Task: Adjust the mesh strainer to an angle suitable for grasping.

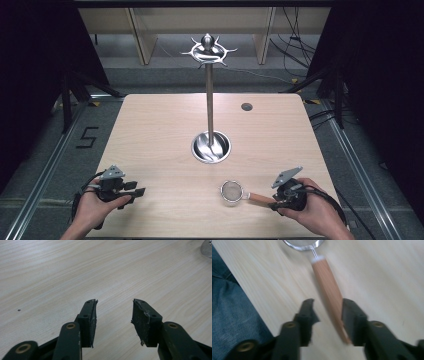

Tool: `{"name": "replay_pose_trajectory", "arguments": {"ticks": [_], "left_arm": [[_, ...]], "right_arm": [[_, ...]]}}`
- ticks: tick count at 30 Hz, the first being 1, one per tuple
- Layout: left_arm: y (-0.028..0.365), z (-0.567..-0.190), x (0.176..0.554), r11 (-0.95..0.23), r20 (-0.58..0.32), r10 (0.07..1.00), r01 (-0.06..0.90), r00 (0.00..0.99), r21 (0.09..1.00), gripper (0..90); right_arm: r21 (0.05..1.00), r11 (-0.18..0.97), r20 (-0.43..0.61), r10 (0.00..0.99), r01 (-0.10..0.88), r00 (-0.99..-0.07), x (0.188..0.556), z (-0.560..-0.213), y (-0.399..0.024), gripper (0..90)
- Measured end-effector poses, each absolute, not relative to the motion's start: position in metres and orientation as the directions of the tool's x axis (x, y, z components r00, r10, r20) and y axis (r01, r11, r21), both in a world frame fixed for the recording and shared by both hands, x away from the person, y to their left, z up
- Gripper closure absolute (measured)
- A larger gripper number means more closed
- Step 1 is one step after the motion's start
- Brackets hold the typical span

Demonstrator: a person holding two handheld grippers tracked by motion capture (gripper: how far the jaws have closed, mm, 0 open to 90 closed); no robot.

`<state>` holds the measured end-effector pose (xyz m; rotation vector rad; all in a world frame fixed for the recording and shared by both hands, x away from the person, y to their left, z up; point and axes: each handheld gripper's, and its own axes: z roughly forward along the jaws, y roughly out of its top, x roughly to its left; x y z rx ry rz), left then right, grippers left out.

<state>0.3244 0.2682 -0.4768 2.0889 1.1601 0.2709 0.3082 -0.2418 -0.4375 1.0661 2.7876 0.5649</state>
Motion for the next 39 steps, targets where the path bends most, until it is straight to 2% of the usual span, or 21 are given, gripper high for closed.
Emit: {"name": "replay_pose_trajectory", "arguments": {"ticks": [1,2,4,5,6,9,10,12,14,15,16,19,20,22,23,24,28,29,30,39], "left_arm": [[0.268,-0.477,0.324,-0.335,-0.154,0.805,0.654,0.573,0.678,52.0],[0.269,-0.476,0.325,-0.348,-0.147,0.800,0.649,0.582,0.676,51.4],[0.268,-0.476,0.326,-0.332,-0.147,0.809,0.648,0.569,0.686,49.8],[0.269,-0.476,0.327,-0.335,-0.149,0.807,0.650,0.572,0.683,48.1],[0.269,-0.476,0.327,-0.325,-0.150,0.813,0.652,0.563,0.685,46.2],[0.271,-0.477,0.328,-0.308,-0.153,0.824,0.658,0.545,0.687,42.4],[0.272,-0.476,0.329,-0.317,-0.146,0.824,0.658,0.547,0.683,41.6],[0.274,-0.476,0.329,-0.302,-0.152,0.831,0.664,0.535,0.684,39.0],[0.274,-0.475,0.328,-0.288,-0.145,0.845,0.666,0.515,0.688,36.2],[0.277,-0.474,0.329,-0.317,-0.136,0.834,0.665,0.536,0.677,35.7],[0.275,-0.475,0.329,-0.282,-0.152,0.845,0.668,0.513,0.688,35.3],[0.275,-0.476,0.330,-0.274,-0.154,0.848,0.669,0.507,0.691,35.1],[0.275,-0.476,0.329,-0.274,-0.154,0.848,0.669,0.507,0.691,35.2],[0.276,-0.475,0.330,-0.307,-0.139,0.838,0.666,0.528,0.680,35.5],[0.274,-0.477,0.329,-0.274,-0.159,0.844,0.668,0.511,0.691,35.6],[0.274,-0.477,0.330,-0.276,-0.159,0.843,0.668,0.513,0.691,35.7],[0.274,-0.476,0.329,-0.280,-0.155,0.843,0.666,0.515,0.691,36.0],[0.275,-0.476,0.330,-0.277,-0.163,0.840,0.667,0.518,0.692,36.1],[0.275,-0.476,0.330,-0.277,-0.167,0.837,0.667,0.520,0.691,36.2],[0.275,-0.475,0.330,-0.290,-0.159,0.832,0.662,0.531,0.691,36.6]], "right_arm": [[0.377,0.685,0.035,0.662,0.623,-0.749,0.308,-0.438,-0.242,68.4],[0.357,0.649,0.042,0.707,0.671,-0.706,0.307,-0.442,-0.246,80.2],[0.343,0.590,0.083,0.756,0.731,-0.650,0.307,-0.445,-0.248,85.1],[0.306,0.550,0.116,0.789,0.777,-0.604,0.305,-0.445,-0.246,87.3],[0.308,0.559,0.103,0.785,0.770,-0.611,0.307,-0.445,-0.249,90.0],[0.258,0.525,0.096,0.822,0.811,-0.562,0.307,-0.445,-0.246,90.0],[0.271,0.550,0.106,0.799,0.790,-0.592,0.308,-0.446,-0.247,90.0],[0.229,0.510,0.139,0.826,0.829,-0.547,0.307,-0.448,-0.244,90.0],[0.228,0.532,0.110,0.818,0.816,-0.564,0.309,-0.453,-0.244,90.0],[0.203,0.512,0.138,0.829,0.835,-0.542,0.307,-0.452,-0.241,90.0],[0.228,0.549,0.125,0.803,0.804,-0.583,0.310,-0.454,-0.243,90.0],[0.222,0.528,0.129,0.817,0.820,-0.562,0.310,-0.455,-0.242,90.0],[0.179,0.491,0.124,0.848,0.852,-0.515,0.310,-0.456,-0.241,90.0],[0.185,0.495,0.118,0.846,0.849,-0.520,0.312,-0.460,-0.241,90.0],[0.165,0.464,0.137,0.863,0.870,-0.486,0.311,-0.461,-0.239,90.0],[0.162,0.488,0.120,0.853,0.858,-0.507,0.313,-0.461,-0.241,90.0],[0.151,0.463,0.114,0.870,0.873,-0.481,0.317,-0.465,-0.241,90.0],[0.152,0.484,0.120,0.857,0.862,-0.502,0.319,-0.466,-0.242,90.0],[0.133,0.456,0.117,0.874,0.880,-0.471,0.320,-0.466,-0.240,90.0],[0.108,0.455,0.103,0.879,0.884,-0.465,0.331,-0.475,-0.238,90.0]]}}
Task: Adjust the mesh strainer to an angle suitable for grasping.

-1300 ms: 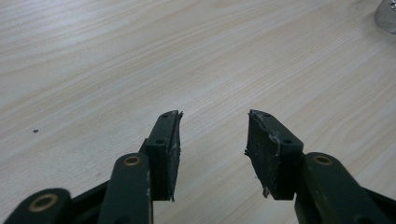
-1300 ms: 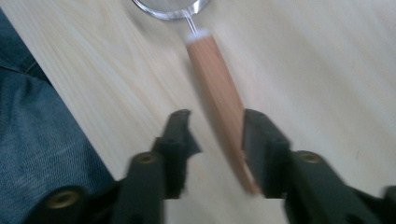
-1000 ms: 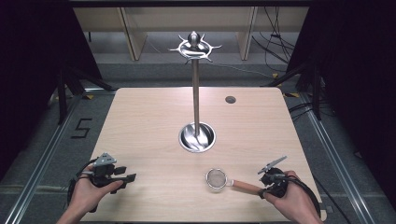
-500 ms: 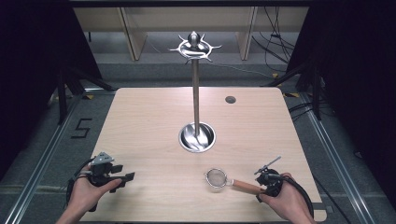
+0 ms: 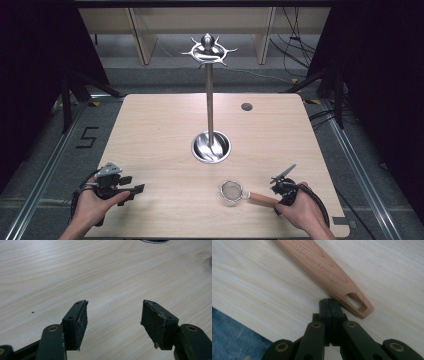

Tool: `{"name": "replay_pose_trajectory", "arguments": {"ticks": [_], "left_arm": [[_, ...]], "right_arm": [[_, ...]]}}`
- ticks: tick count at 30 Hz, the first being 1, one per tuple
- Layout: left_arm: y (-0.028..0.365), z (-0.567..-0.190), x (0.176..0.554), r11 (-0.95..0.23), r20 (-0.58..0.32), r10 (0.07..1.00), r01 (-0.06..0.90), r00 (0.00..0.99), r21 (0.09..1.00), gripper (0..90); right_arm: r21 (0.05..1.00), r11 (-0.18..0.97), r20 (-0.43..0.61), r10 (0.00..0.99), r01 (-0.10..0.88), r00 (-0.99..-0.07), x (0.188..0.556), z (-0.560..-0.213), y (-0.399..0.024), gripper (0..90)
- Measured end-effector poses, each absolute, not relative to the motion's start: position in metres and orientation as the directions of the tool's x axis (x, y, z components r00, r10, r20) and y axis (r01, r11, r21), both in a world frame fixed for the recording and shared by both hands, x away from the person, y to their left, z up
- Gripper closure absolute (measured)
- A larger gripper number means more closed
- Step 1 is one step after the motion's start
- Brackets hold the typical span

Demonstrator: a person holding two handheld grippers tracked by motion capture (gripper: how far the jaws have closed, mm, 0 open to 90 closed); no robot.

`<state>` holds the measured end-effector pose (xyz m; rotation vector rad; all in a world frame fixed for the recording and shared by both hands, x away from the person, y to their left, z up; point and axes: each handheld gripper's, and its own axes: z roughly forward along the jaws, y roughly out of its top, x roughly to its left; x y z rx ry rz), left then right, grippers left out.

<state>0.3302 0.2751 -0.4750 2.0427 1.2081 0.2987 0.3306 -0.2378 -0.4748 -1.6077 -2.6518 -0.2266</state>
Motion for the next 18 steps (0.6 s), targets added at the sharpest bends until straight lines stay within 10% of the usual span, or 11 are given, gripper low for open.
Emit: {"name": "replay_pose_trajectory", "arguments": {"ticks": [18], "left_arm": [[0.275,-0.475,0.330,-0.300,-0.149,0.834,0.664,0.531,0.684,36.8]], "right_arm": [[0.102,0.375,0.001,0.926,0.921,-0.377,0.391,-0.468,-0.232,90.0]]}}
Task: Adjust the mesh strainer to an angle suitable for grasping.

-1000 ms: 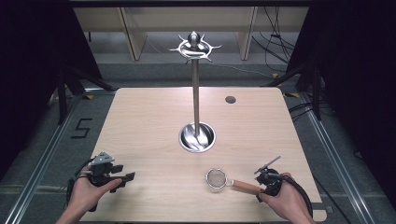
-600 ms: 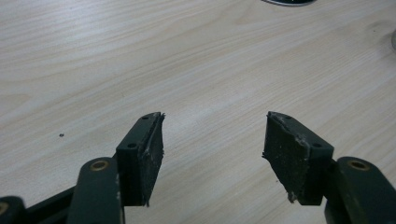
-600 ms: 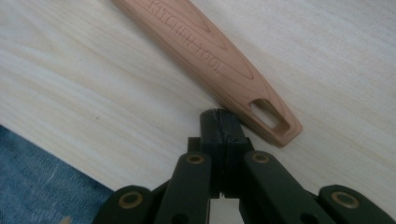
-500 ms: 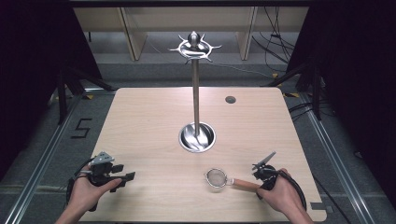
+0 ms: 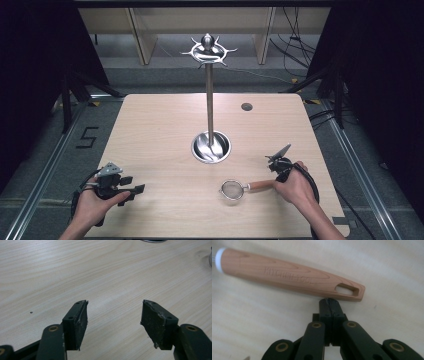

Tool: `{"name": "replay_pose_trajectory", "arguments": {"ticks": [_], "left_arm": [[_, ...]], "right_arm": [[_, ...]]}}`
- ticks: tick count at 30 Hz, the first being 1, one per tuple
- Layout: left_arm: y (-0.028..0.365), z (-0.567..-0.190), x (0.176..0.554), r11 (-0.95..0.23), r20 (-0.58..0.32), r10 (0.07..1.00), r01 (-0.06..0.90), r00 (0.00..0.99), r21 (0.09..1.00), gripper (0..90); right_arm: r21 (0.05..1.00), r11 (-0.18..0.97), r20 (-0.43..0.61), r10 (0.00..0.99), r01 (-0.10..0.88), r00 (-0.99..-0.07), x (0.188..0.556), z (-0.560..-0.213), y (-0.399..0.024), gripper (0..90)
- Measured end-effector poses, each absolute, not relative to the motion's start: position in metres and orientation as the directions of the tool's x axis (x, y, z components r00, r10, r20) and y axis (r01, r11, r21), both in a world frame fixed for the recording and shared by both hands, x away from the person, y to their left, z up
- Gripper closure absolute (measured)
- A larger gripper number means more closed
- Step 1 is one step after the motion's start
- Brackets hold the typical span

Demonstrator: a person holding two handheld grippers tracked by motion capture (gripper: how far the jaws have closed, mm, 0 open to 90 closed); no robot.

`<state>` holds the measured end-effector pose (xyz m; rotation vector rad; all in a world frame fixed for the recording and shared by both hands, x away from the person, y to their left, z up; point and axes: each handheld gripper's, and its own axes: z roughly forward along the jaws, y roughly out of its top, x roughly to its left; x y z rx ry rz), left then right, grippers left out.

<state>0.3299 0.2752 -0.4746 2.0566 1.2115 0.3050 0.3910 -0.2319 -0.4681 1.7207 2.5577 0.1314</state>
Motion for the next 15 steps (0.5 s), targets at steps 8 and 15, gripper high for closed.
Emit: {"name": "replay_pose_trajectory", "arguments": {"ticks": [8,15], "left_arm": [[0.275,-0.475,0.330,-0.288,-0.166,0.829,0.661,0.535,0.694,37.0],[0.275,-0.475,0.330,-0.281,-0.171,0.829,0.661,0.532,0.696,37.1]], "right_arm": [[0.125,0.387,-0.058,0.922,0.914,-0.382,0.421,-0.465,-0.214,90.0],[0.174,0.413,-0.007,0.908,0.894,-0.419,0.446,-0.465,-0.195,90.0]]}}
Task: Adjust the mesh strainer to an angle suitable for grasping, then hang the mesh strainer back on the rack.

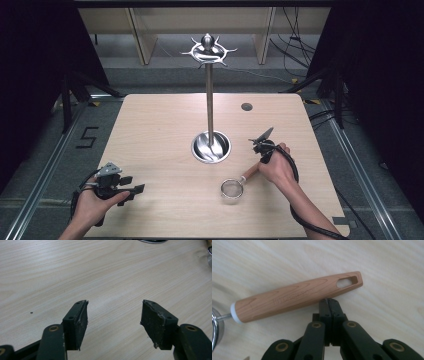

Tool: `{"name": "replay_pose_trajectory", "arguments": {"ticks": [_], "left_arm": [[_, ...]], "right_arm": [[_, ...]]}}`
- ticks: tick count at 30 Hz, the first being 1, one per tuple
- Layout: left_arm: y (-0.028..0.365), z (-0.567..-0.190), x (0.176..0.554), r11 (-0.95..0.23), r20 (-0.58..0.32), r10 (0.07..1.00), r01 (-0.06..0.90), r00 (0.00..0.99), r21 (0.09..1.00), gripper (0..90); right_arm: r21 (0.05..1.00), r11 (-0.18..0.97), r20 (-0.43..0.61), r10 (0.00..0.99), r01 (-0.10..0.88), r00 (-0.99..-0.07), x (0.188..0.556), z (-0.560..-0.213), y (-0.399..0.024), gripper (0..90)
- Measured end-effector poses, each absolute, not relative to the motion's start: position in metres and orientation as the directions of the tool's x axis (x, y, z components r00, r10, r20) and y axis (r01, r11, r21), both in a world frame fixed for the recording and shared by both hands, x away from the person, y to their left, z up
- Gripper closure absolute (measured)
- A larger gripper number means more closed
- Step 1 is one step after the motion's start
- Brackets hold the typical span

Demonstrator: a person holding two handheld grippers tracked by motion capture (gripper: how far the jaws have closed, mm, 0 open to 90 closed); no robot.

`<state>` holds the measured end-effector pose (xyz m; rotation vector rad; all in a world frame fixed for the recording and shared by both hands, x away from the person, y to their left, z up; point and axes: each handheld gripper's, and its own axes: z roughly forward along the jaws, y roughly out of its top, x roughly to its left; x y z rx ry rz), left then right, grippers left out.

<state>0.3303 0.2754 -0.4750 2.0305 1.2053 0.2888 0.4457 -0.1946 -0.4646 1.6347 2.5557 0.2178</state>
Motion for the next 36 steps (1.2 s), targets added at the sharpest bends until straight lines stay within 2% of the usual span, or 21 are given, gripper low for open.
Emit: {"name": "replay_pose_trajectory", "arguments": {"ticks": [1,2,3,4,6,9,10,11,12,13,15,16,17,18,19,22,25,29,36], "left_arm": [[0.275,-0.475,0.330,-0.281,-0.172,0.828,0.661,0.533,0.695,37.1],[0.276,-0.475,0.330,-0.282,-0.172,0.828,0.661,0.533,0.695,37.1],[0.276,-0.475,0.330,-0.283,-0.171,0.828,0.661,0.534,0.695,37.2],[0.275,-0.475,0.330,-0.267,-0.180,0.831,0.662,0.526,0.700,37.2],[0.275,-0.476,0.330,-0.266,-0.181,0.831,0.662,0.525,0.701,37.2],[0.274,-0.476,0.331,-0.267,-0.182,0.830,0.662,0.528,0.700,37.2],[0.275,-0.475,0.331,-0.283,-0.173,0.827,0.661,0.535,0.695,37.2],[0.275,-0.475,0.331,-0.287,-0.170,0.827,0.662,0.536,0.692,37.2],[0.275,-0.475,0.330,-0.281,-0.173,0.829,0.663,0.532,0.694,37.3],[0.275,-0.475,0.330,-0.282,-0.172,0.829,0.662,0.532,0.694,37.3],[0.275,-0.475,0.331,-0.286,-0.170,0.827,0.663,0.535,0.692,37.3],[0.275,-0.475,0.331,-0.290,-0.166,0.827,0.661,0.537,0.692,37.3],[0.275,-0.475,0.331,-0.290,-0.166,0.827,0.661,0.537,0.692,37.3],[0.273,-0.477,0.331,-0.266,-0.187,0.829,0.666,0.527,0.697,37.3],[0.273,-0.477,0.331,-0.266,-0.187,0.829,0.666,0.527,0.697,37.3],[0.273,-0.477,0.332,-0.285,-0.177,0.826,0.666,0.536,0.689,37.4],[0.271,-0.480,0.332,-0.275,-0.186,0.826,0.668,0.532,0.691,37.6],[0.269,-0.480,0.330,-0.289,-0.184,0.818,0.666,0.545,0.688,37.6],[0.271,-0.480,0.331,-0.285,-0.177,0.826,0.668,0.535,0.688,37.6]], "right_arm": [[0.182,0.411,-0.001,0.909,0.893,-0.418,0.447,-0.465,-0.193,90.0],[0.196,0.460,-0.020,0.885,0.866,-0.465,0.451,-0.466,-0.194,90.0],[0.197,0.445,-0.045,0.894,0.874,-0.445,0.450,-0.466,-0.190,90.0],[0.193,0.413,-0.020,0.909,0.890,-0.417,0.449,-0.465,-0.188,90.0],[0.213,0.409,-0.028,0.910,0.887,-0.413,0.449,-0.465,-0.187,90.0],[0.203,0.389,0.029,0.915,0.899,-0.403,0.448,-0.462,-0.188,89.0],[0.234,0.399,0.023,0.909,0.886,-0.416,0.448,-0.463,-0.190,87.3],[0.227,0.416,0.002,0.904,0.881,-0.427,0.447,-0.462,-0.192,85.5],[0.233,0.347,0.030,0.931,0.908,-0.364,0.445,-0.459,-0.189,83.5],[0.254,0.375,0.031,0.918,0.891,-0.395,0.444,-0.458,-0.193,80.6],[0.320,0.341,0.063,0.923,0.884,-0.379,0.441,-0.456,-0.195,72.7],[0.315,0.313,0.076,0.933,0.896,-0.353,0.440,-0.452,-0.195,68.6],[0.315,0.313,0.076,0.933,0.896,-0.353,0.440,-0.452,-0.195,68.6],[0.288,0.259,0.117,0.946,0.922,-0.302,0.435,-0.445,-0.192,63.1],[0.288,0.259,0.117,0.946,0.922,-0.302,0.435,-0.445,-0.192,63.1],[0.275,0.240,0.145,0.947,0.931,-0.287,0.433,-0.441,-0.188,53.6],[0.277,0.252,0.130,0.946,0.928,-0.295,0.433,-0.441,-0.186,51.6],[0.294,0.226,0.127,0.954,0.929,-0.272,0.432,-0.439,-0.181,39.9],[0.249,0.204,0.120,0.964,0.947,-0.239,0.435,-0.447,-0.181,34.1]]}}
